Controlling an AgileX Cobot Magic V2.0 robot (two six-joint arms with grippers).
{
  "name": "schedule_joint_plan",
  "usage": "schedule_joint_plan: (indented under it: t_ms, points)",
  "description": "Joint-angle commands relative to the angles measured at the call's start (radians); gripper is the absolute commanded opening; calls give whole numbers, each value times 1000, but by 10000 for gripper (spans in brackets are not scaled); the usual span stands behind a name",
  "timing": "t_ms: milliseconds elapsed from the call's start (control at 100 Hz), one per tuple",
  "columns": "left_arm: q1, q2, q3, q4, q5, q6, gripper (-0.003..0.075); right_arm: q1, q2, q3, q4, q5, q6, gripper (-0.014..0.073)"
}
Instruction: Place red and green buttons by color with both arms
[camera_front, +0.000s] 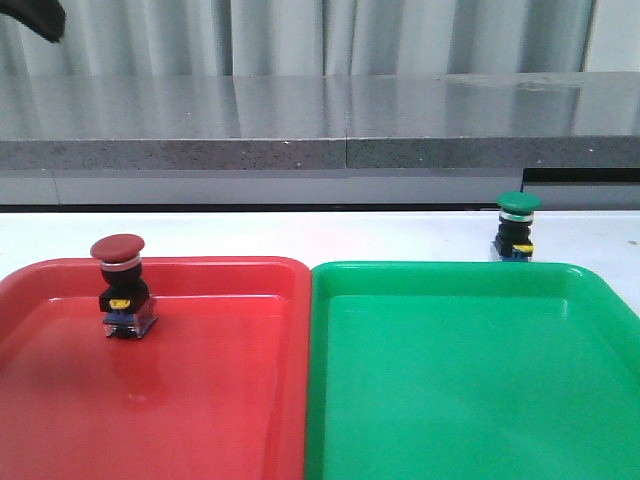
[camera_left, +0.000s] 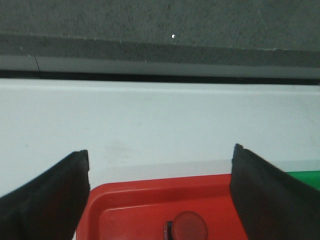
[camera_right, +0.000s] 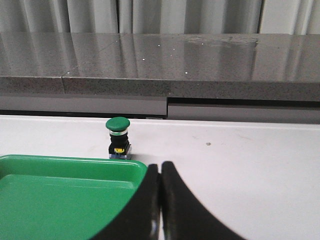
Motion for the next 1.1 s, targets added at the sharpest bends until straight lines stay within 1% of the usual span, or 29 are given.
schedule_joint_plan:
  t_ms: [0,200,400,540,600,610,680,720,770,1090]
  points:
    - [5,-101,17,31,-108,-8,526,-6,-18,-14,0,-78,-5,-67]
    - [5,-317,189,107,-219,-8,430,-6,-18,-14,0,-78,-5,-67]
    - [5,-544,360,129,-233,-8,318,-6,-18,-14,0,-78,-5,-67]
    - [5,-684,459,129,-231,-8,209,-6,-18,-14,0,-78,-5,-67]
    - [5,-737,493,129,-229,-8,146,-6,-18,-14,0,-78,-5,-67]
    - [5,-742,496,129,-229,-8,146,-6,-18,-14,0,-78,-5,-67]
    - [5,-789,517,129,-216,-8,74,-6,-18,-14,0,-78,-5,-67]
    - [5,-810,521,129,-202,-8,20,-6,-18,-14,0,-78,-5,-67]
    - [5,-826,523,129,-188,-8,-22,-6,-18,-14,0,-78,-5,-67]
    - [5,-830,523,129,-186,-8,-19,-6,-18,-14,0,-78,-5,-67]
